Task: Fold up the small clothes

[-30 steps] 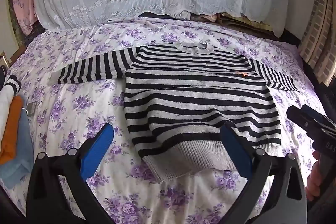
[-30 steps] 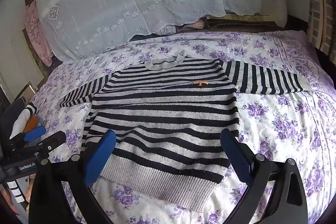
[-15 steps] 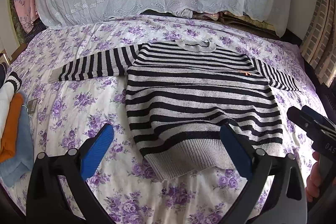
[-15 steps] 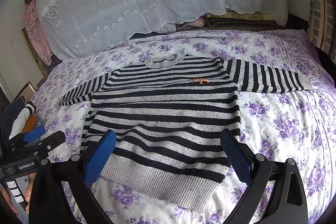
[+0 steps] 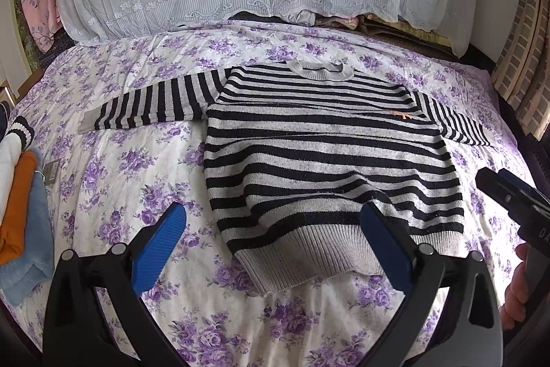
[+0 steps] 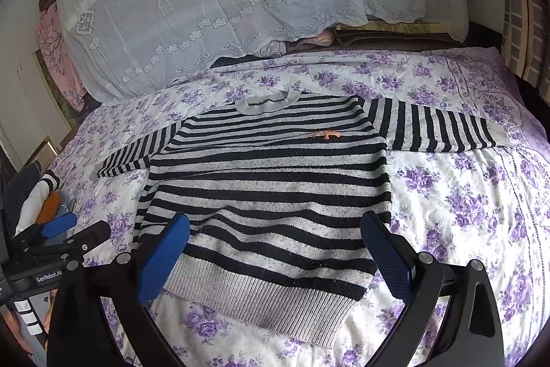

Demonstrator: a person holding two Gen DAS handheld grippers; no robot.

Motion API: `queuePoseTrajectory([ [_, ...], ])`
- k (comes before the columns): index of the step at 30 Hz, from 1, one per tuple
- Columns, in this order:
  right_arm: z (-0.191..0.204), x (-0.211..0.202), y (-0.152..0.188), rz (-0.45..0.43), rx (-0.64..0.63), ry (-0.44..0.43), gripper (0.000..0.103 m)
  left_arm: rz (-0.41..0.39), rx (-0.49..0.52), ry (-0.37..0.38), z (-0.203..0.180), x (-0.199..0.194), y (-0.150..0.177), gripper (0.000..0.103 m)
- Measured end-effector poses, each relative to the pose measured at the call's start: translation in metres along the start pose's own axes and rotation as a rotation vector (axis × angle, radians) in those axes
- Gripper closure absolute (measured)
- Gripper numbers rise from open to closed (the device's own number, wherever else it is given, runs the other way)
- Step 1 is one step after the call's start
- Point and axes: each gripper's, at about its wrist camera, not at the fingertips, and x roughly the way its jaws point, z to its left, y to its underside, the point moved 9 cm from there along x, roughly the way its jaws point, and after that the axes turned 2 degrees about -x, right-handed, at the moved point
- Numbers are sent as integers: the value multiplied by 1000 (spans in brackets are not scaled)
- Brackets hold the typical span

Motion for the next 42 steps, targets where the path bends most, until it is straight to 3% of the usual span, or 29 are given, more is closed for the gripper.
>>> queuePoseTrajectory([
  [37, 6, 12, 12, 26, -9, 11, 3, 63, -26, -7, 11, 19, 10, 4],
  [42, 7, 15, 15, 29, -32, 47, 3, 96, -23, -27, 17, 34, 19, 4],
])
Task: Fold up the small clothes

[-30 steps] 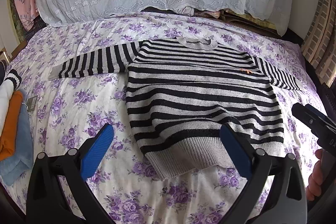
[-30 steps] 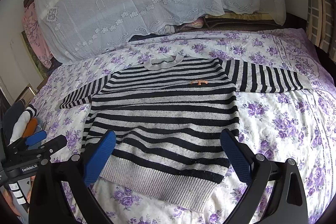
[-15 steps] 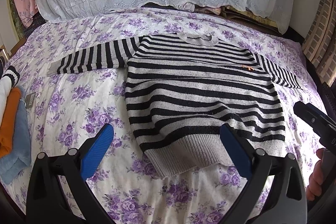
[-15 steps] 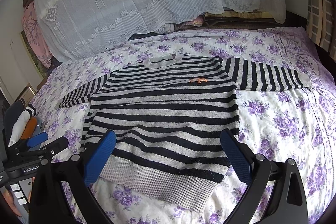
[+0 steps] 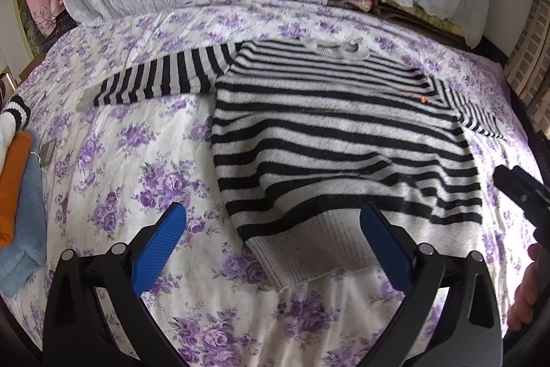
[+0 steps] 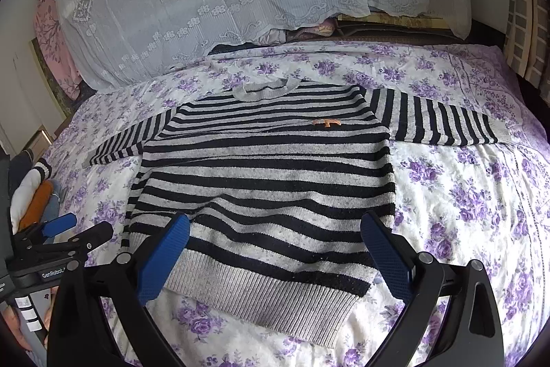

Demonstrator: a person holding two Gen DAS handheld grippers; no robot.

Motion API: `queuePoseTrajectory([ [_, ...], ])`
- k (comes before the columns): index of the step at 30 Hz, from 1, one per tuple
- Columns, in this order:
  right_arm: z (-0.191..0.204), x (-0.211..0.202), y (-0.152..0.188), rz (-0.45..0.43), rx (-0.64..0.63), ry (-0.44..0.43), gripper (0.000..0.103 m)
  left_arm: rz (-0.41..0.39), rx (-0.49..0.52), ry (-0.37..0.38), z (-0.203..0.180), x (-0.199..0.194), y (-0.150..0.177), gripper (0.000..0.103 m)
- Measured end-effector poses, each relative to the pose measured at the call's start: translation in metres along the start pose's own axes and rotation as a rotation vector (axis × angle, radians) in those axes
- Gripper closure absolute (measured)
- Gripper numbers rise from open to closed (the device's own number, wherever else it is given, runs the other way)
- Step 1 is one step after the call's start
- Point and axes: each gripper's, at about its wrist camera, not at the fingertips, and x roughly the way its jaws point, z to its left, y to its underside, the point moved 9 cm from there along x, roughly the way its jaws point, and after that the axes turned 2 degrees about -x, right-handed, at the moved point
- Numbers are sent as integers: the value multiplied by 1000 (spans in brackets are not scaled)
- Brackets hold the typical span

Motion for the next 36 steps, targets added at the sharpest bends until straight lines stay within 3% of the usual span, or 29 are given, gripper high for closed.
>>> queuePoseTrajectory([
  [5, 0, 7, 6, 8, -51, 60, 3, 80, -39, 2, 10, 28, 14, 4],
  [11, -1, 19, 12, 34, -75, 87, 3, 108, -81, 51, 16, 40, 18, 4],
  [14, -2, 26, 15, 45, -84, 103, 3, 110, -97, 95, 16, 41, 17, 4],
  [21, -7, 42, 28, 92, -82, 106, 3, 167, -203, 281, 13, 51, 20, 4],
  [26, -12, 53, 42, 138, 8, -42, 3, 225, -271, 426, 8, 61, 28, 5],
  [29, -16, 52, 51, 149, 155, -261, 3, 243, -298, 470, 7, 65, 32, 5],
  [33, -38, 45, 61, 136, 398, -487, 4, 249, -334, 535, 9, 66, 32, 5],
  [36, -47, 42, 68, 147, 497, -582, 6, 251, -349, 591, 9, 64, 31, 6],
])
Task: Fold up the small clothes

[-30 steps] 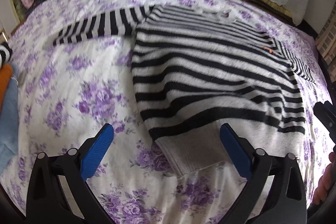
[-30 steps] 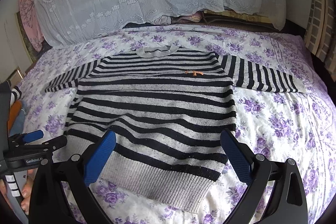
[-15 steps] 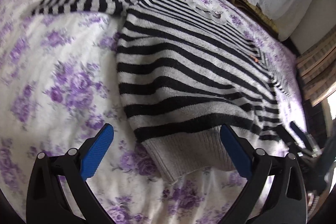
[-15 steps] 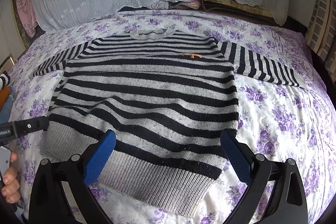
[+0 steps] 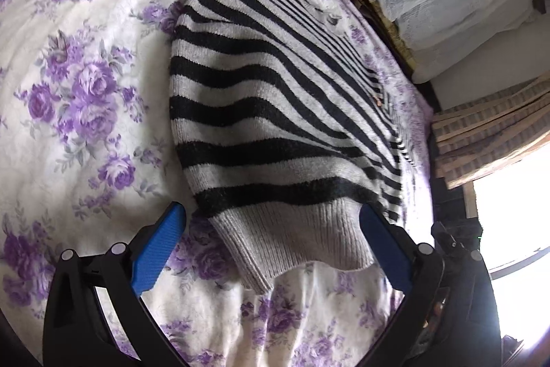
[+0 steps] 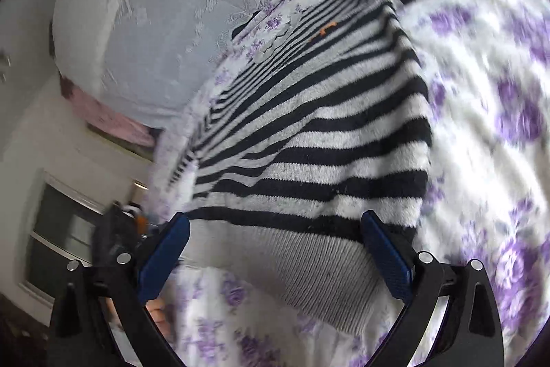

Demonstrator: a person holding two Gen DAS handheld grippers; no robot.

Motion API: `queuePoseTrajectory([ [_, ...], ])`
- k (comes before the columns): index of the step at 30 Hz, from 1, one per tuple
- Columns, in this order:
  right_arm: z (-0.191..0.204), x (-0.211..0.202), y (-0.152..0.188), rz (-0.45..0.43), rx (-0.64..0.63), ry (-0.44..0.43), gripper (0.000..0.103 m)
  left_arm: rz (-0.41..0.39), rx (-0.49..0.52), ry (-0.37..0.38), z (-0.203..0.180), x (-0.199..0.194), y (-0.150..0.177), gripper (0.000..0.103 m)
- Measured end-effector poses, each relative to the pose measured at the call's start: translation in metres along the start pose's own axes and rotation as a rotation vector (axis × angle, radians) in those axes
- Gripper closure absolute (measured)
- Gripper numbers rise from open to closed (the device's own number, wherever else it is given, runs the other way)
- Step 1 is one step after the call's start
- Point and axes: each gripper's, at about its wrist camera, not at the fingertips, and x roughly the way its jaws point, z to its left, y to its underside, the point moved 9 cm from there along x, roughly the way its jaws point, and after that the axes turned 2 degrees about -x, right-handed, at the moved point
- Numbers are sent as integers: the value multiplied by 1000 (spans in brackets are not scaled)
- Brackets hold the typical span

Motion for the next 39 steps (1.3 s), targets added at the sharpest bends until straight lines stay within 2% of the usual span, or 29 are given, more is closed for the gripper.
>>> queuePoseTrajectory([
  [5, -8, -13, 14, 27, 34, -26, 20, 17, -8, 64, 1, -6, 7, 11],
  [9, -12, -26, 25, 51, 38, -27, 20, 24, -19, 80, 9, -18, 16, 12],
  [13, -17, -19, 25, 58, 47, -21, 20, 30, -68, 108, 15, -18, 16, 12],
  [16, -10, -5, 21, 67, 22, -19, 23, 72, -83, 164, -2, -6, 14, 12],
  [18, -9, 5, 19, 68, 0, 8, 33, 105, -77, 201, -14, 4, 15, 21],
  [20, -15, 9, 17, 57, 12, 30, 57, 128, -71, 186, -17, 18, 15, 51],
  [21, -19, 9, 16, 52, 27, 34, 65, 138, -84, 170, -11, 26, 14, 58],
  [22, -25, 7, 14, 48, 48, 41, 81, 148, -115, 184, -6, 30, 15, 69],
  [23, -29, 5, 14, 44, 66, 35, 96, 152, -136, 208, -4, 30, 16, 75],
  [25, -37, -2, 12, 26, 101, 27, 102, 150, -155, 243, 0, 23, 16, 79],
  [26, -39, -6, 11, 16, 101, 32, 103, 138, -140, 239, -1, 17, 16, 80],
  [30, -29, -27, 10, 9, 42, 46, 103, 88, -13, 138, -8, -9, 22, 80],
  [33, -37, -38, 18, 62, 4, 144, 103, 117, 2, 60, 12, -13, 36, 81],
  [34, -45, -37, 23, 94, 26, 154, 98, 128, -15, 37, 22, -11, 39, 85],
  [35, -49, -35, 25, 107, 51, 152, 87, 132, -38, 44, 31, -10, 42, 88],
  [37, -50, -28, 30, 98, 115, 72, 61, 121, -88, 99, 35, -11, 39, 88],
  [39, -45, -21, 24, 79, 105, 72, 59, 91, -81, 97, 31, -13, 33, 79],
])
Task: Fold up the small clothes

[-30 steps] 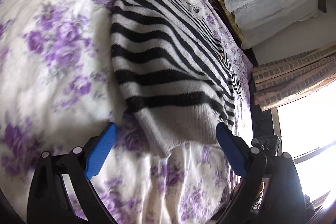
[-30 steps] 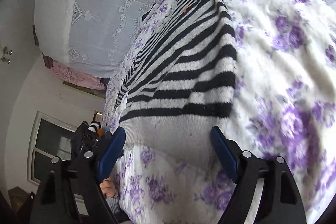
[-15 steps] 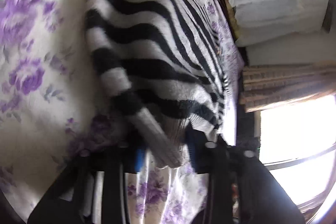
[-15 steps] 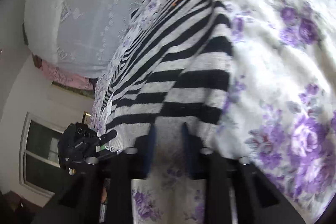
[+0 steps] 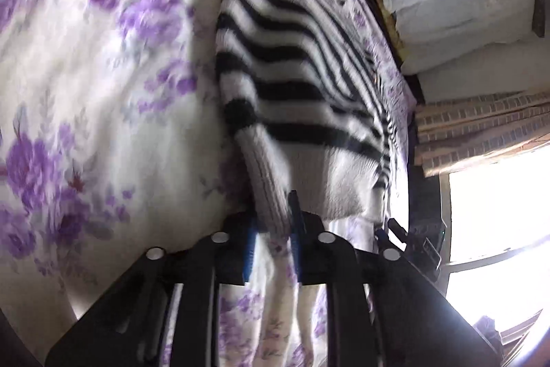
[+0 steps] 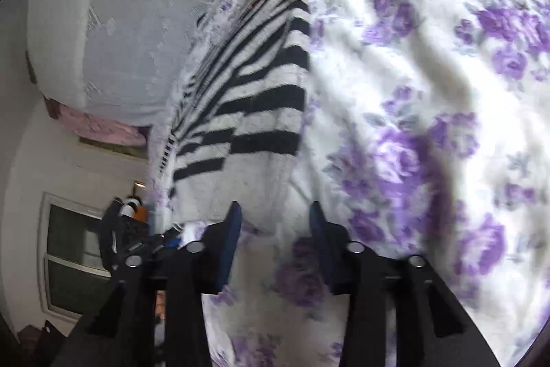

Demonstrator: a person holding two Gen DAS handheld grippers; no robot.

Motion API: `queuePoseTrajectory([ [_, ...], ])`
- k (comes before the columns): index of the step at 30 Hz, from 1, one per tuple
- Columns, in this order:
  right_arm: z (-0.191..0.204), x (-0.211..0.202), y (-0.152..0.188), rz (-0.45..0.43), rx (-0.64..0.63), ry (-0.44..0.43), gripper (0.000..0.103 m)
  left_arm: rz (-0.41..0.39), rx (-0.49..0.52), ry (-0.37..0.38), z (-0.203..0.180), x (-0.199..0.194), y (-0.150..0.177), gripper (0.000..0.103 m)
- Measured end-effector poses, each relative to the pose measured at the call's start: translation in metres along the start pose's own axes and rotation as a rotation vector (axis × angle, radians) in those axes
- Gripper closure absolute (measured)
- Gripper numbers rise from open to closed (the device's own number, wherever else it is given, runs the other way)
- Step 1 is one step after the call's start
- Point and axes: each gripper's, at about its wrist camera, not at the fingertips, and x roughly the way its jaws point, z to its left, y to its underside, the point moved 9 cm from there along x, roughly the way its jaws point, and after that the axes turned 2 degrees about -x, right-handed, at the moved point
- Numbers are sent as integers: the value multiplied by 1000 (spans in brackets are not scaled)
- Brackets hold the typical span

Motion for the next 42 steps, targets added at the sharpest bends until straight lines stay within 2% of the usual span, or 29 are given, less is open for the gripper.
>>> queuePoseTrajectory([
  [2, 4, 10, -5, 0, 12, -21, 62, -13, 12, 15, -7, 1, -5, 51],
  [3, 4, 14, -6, -2, 18, -13, 68, -17, 14, 25, -11, 3, -8, 46],
  [4, 3, 22, -7, 0, 15, 10, 84, -24, 26, 19, -14, 5, -12, 44],
  [5, 2, 26, -7, 1, 19, 16, 92, -28, 39, 0, -15, 8, -15, 45],
  [6, 2, 24, -8, -12, 20, 16, 93, -26, 44, -19, -13, 10, -15, 50],
  [7, 5, 20, -9, -22, 5, 21, 94, -22, 44, -38, -11, 11, -16, 63],
  [8, 6, 10, -9, -39, -22, 30, 95, -17, 45, -47, -8, 9, -14, 86],
  [9, 10, -2, -9, -56, -50, 41, 95, -12, 43, -43, -8, 7, -13, 97],
  [11, 9, -20, -9, -64, -92, 76, 95, -24, 46, -64, 0, -6, -10, 96],
  [14, -13, -15, -1, 21, -106, 168, 96, 5, 67, -99, 13, -9, 1, 96],
  [15, -21, -10, 3, 40, -93, 169, 97, 17, 45, -83, 20, -5, 4, 96],
  [16, -22, -11, 2, 31, -84, 155, 97, 10, 28, -63, 21, -6, 4, 95],
  [18, -19, -21, -3, 17, -85, 174, 90, 4, 12, -50, 21, -15, 5, 95],
  [19, -15, -31, -11, -36, -109, 204, 86, -15, 33, -67, 17, -23, 4, 95],
  [21, -3, -42, -26, -98, -187, 273, 85, -72, 126, -156, 2, -41, -4, 92],
  [22, 8, -41, -36, -110, -231, 282, 85, -91, 156, -181, -5, -46, -8, 87],
  [23, 17, -37, -44, -117, -256, 273, 85, -110, 196, -205, -16, -50, -15, 74],
  [25, 43, -18, -61, -124, -313, 247, 85, -138, 236, -218, -36, -50, -32, 60],
  [27, 63, 2, -65, -114, -360, 231, 78, -155, 279, -212, -57, -39, -47, 51],
  [28, 67, 23, -69, -95, -368, 227, 70, -155, 305, -209, -65, -32, -53, 41],
  [29, 69, 30, -70, -78, -362, 229, 67, -150, 330, -218, -71, -16, -61, 36],
  [31, 59, 57, -62, -15, -344, 251, 67, -112, 340, -258, -66, 8, -64, 36],
  [32, 52, 64, -58, 6, -337, 262, 67, -61, 332, -303, -52, 30, -64, 36],
  [33, 47, 65, -55, -4, -348, 245, 67, -34, 326, -332, -42, 41, -62, 36],
  [35, 46, 57, -48, 1, -377, 241, 68, -73, 423, -372, -43, 42, -56, 33],
  [36, 46, 50, -48, 10, -372, 234, 68, -63, 449, -409, -44, 42, -52, 33],
  [38, 46, 39, -53, 12, -357, 224, 67, -64, 463, -435, -53, 39, -52, 31],
  [40, 34, 5, -90, -99, -299, 232, 61, -57, 482, -428, -68, 43, -57, 30],
  [42, 13, -29, -135, -230, -191, 224, 61, -74, 530, -447, -96, 52, -71, 29],
])
